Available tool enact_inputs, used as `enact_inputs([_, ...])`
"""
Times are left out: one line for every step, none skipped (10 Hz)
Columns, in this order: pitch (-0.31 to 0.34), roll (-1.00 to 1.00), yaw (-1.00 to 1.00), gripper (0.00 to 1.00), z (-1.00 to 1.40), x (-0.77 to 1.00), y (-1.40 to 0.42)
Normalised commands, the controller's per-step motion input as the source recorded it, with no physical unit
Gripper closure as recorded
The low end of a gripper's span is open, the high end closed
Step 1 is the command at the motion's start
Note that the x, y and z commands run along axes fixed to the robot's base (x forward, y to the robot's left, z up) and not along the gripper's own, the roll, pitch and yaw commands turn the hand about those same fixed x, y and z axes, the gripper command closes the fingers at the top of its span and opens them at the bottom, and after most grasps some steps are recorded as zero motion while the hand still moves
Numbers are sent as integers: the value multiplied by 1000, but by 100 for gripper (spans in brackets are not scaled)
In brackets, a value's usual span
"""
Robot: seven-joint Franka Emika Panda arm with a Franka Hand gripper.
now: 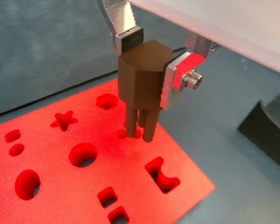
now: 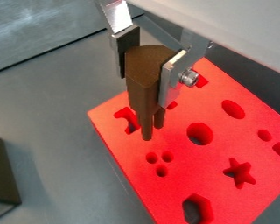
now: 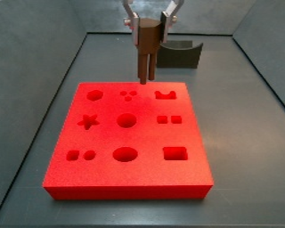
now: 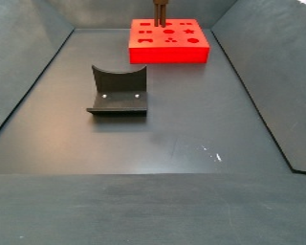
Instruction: Insert the 3 prong object.
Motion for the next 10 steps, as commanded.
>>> enact_inputs([-227, 377, 463, 100, 34, -311, 0])
enact_inputs([-250, 307, 480, 100, 114, -191, 0])
enact_inputs([-231, 203, 349, 100, 40, -163, -29])
enact_inputs([-189, 120, 317, 100, 0, -83, 0])
enact_inputs([-170, 44, 480, 100, -157, 0, 49])
enact_inputs([-136, 0, 689, 100, -217, 69, 94])
enact_inputs([-123, -6, 800, 100, -223, 69, 134])
enact_inputs([-106, -14, 837, 100, -200, 31, 83])
enact_inputs([-89, -104, 797, 100, -63, 0, 23])
enact_inputs([-86, -226, 554, 100, 20, -254, 0])
